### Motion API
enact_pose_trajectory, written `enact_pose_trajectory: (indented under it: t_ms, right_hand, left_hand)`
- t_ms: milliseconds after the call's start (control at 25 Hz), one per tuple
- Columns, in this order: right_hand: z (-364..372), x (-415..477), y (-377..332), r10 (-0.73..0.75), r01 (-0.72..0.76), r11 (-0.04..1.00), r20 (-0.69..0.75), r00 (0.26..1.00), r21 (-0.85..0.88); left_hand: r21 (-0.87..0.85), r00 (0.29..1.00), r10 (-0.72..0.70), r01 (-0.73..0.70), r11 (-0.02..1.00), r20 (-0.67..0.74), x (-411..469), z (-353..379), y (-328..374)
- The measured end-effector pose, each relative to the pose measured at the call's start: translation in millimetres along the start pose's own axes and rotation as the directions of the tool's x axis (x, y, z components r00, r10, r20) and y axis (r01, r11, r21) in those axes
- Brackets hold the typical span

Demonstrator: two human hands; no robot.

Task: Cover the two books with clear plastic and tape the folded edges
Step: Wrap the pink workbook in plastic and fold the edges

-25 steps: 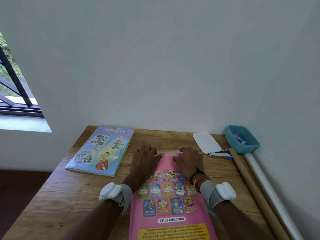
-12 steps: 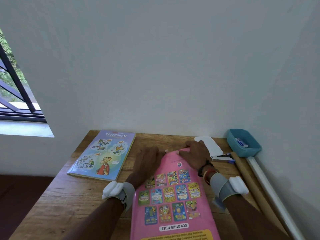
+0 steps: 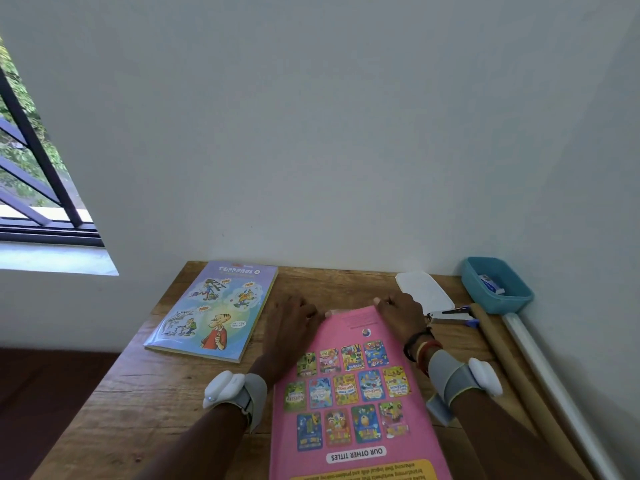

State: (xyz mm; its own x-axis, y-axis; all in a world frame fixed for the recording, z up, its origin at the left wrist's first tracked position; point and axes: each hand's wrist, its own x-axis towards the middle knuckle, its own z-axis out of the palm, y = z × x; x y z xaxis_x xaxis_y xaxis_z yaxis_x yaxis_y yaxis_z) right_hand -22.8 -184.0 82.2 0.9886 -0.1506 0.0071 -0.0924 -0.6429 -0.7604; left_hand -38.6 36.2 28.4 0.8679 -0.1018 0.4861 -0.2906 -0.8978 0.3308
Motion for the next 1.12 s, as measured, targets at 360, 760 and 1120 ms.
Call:
enact_pose_trajectory:
  t_ms: [360,760,1120]
  right_hand:
    - [17.1,-2.1,18.0,-0.062,0.027,0.956,-0.109,0.992,-0.29]
    - [52.1,-46.1,1.6,-0.482,0.366,0.561,0.066,0.874,-0.743]
    - [44.4,-63.1,22.7,-0.237,0.185,0.743,0.005,0.971,-0.644]
  left_hand:
    - [-0.013,0.995,-0.01,0.012,1.0,0.098,8.4,7.4,30.0]
    - [-0.169,0.991,-0.11,0.122,0.978,0.079,6.4,11.2,44.3]
    - [-0.109,0.989,-0.137,0.142,0.984,0.048,-1.1,4.5,42.1]
